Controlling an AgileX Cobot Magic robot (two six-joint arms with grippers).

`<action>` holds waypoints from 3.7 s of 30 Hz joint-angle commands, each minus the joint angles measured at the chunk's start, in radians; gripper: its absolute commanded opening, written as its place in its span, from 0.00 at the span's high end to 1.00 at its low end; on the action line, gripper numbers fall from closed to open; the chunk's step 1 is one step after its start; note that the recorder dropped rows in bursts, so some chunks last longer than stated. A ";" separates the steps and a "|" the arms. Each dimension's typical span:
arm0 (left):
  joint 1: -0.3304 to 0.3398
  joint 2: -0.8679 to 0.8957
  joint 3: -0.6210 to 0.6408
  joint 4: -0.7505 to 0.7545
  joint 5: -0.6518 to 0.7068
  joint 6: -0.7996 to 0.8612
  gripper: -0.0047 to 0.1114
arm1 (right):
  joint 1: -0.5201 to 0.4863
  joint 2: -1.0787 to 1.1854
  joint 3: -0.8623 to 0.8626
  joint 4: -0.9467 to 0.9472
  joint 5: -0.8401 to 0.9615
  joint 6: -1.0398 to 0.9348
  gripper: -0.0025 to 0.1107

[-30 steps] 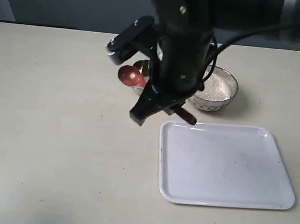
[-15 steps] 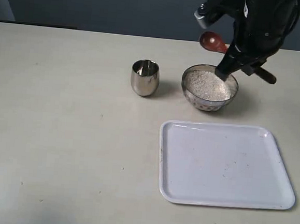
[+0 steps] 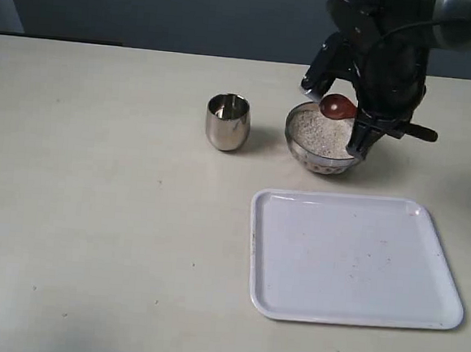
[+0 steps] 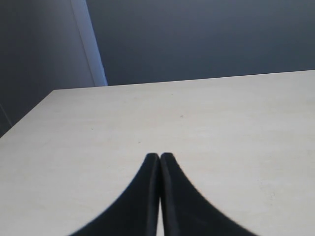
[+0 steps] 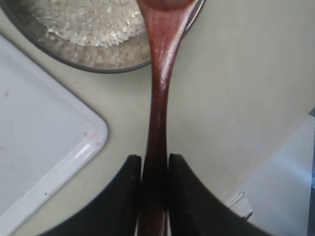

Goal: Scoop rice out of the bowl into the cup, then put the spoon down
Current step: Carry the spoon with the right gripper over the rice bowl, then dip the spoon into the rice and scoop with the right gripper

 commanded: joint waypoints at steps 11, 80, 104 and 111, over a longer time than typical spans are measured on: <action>-0.004 -0.004 -0.003 0.001 -0.013 -0.002 0.96 | 0.012 0.064 -0.005 -0.050 -0.003 0.023 0.99; -0.004 -0.004 -0.003 0.001 -0.013 -0.002 0.96 | -0.069 0.098 -0.044 0.239 -0.043 -0.042 0.99; -0.004 -0.004 -0.003 0.001 -0.013 -0.002 0.96 | -0.107 0.069 -0.044 0.308 -0.057 -0.049 0.99; -0.004 -0.004 -0.003 0.001 -0.013 -0.002 0.96 | -0.126 0.054 -0.044 0.322 -0.060 -0.049 0.99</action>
